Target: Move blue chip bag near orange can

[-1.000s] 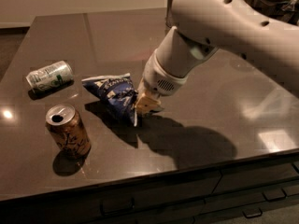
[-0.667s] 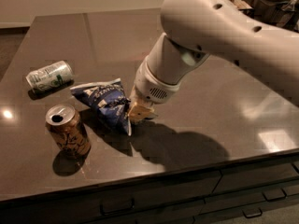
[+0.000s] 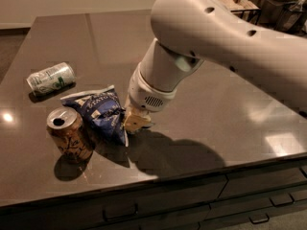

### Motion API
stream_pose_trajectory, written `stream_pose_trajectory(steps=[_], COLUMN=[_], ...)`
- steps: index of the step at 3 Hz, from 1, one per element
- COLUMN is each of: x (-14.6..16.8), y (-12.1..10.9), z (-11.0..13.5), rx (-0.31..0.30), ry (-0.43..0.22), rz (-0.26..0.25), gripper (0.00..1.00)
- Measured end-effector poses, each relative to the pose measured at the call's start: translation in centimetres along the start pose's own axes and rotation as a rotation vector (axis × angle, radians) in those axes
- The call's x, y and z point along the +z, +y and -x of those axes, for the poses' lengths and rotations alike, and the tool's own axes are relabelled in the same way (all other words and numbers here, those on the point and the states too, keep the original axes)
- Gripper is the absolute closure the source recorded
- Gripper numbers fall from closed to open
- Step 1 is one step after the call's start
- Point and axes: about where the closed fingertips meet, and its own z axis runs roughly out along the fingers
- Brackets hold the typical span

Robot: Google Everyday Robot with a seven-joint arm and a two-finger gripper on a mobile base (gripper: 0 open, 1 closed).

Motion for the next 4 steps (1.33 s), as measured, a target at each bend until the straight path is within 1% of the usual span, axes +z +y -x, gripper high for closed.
stream_pose_trajectory(steps=[2, 3, 4], x=[-0.10, -0.21, -0.21], y=[0.20, 0.27, 0.27], z=[0.21, 0.30, 0.30], rx=[-0.006, -0.008, -0.008], ry=[0.002, 0.003, 0.003], rz=[-0.002, -0.005, -0.005], gripper=[0.11, 0.00, 0.00])
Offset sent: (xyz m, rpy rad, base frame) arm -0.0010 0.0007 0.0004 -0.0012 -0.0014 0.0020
